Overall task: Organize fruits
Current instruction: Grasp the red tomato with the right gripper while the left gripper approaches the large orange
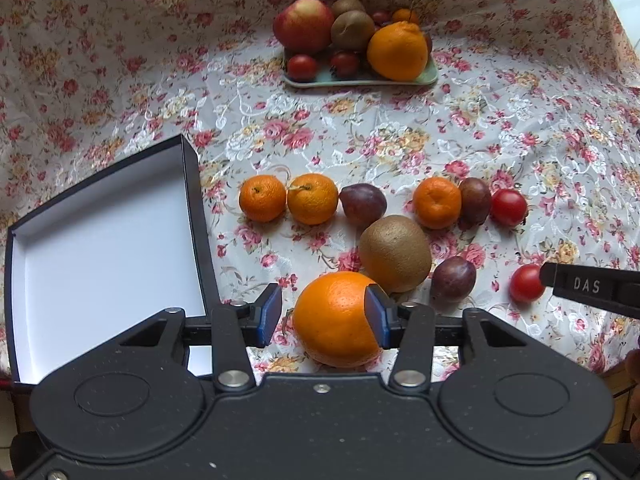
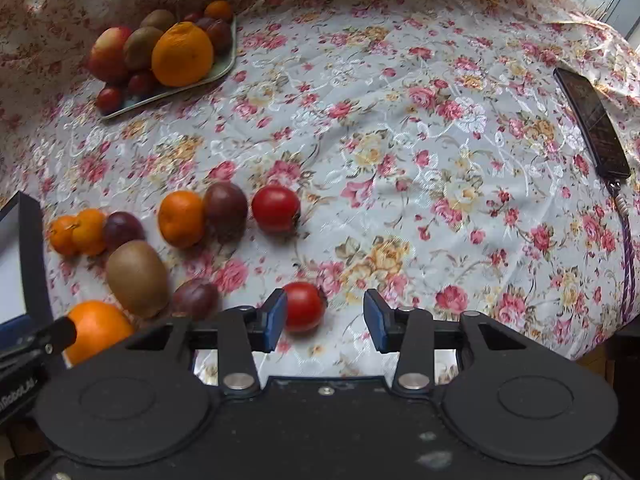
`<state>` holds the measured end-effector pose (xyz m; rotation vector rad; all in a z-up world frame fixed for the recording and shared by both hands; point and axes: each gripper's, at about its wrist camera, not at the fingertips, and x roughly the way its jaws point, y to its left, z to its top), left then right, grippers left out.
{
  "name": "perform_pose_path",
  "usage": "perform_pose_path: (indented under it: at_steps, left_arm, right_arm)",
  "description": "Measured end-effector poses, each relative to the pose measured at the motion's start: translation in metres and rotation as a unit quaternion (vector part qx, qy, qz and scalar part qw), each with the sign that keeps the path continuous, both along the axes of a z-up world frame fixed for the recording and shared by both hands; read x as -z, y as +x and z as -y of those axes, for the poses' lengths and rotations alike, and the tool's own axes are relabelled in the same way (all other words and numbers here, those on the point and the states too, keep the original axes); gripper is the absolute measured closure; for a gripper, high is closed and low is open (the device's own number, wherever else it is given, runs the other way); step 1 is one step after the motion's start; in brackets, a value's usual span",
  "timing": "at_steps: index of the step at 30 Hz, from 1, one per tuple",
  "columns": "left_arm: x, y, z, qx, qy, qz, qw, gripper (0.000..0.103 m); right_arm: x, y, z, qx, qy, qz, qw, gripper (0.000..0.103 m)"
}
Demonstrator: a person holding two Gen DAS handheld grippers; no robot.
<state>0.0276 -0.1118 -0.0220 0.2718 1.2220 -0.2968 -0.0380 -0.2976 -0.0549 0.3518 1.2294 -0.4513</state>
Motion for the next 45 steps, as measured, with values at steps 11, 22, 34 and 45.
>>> perform_pose_path:
  at_steps: [11, 22, 34, 45]
  left_arm:
    - [0.002, 0.004, 0.001, 0.006, -0.026, -0.002, 0.9996, 0.048]
    - [0.012, 0.005, -0.003, 0.005, -0.048, -0.024, 0.9986, 0.048]
    - [0.017, 0.000, 0.004, 0.020, -0.029, -0.005, 0.9994, 0.047]
    - [0.000, 0.000, -0.014, 0.019, -0.092, 0.009, 0.9955, 0.048]
  right_arm:
    - [0.014, 0.003, 0.007, 0.022, 0.028, 0.018, 0.999, 0.060]
    - [0.032, 0.016, -0.002, 0.010, 0.036, -0.018, 0.999, 0.060]
    - [0.034, 0.017, -0.006, 0.025, 0.030, -0.019, 0.999, 0.066]
    - [0.013, 0.014, -0.002, 0.028, 0.045, 0.015, 0.998, 0.067]
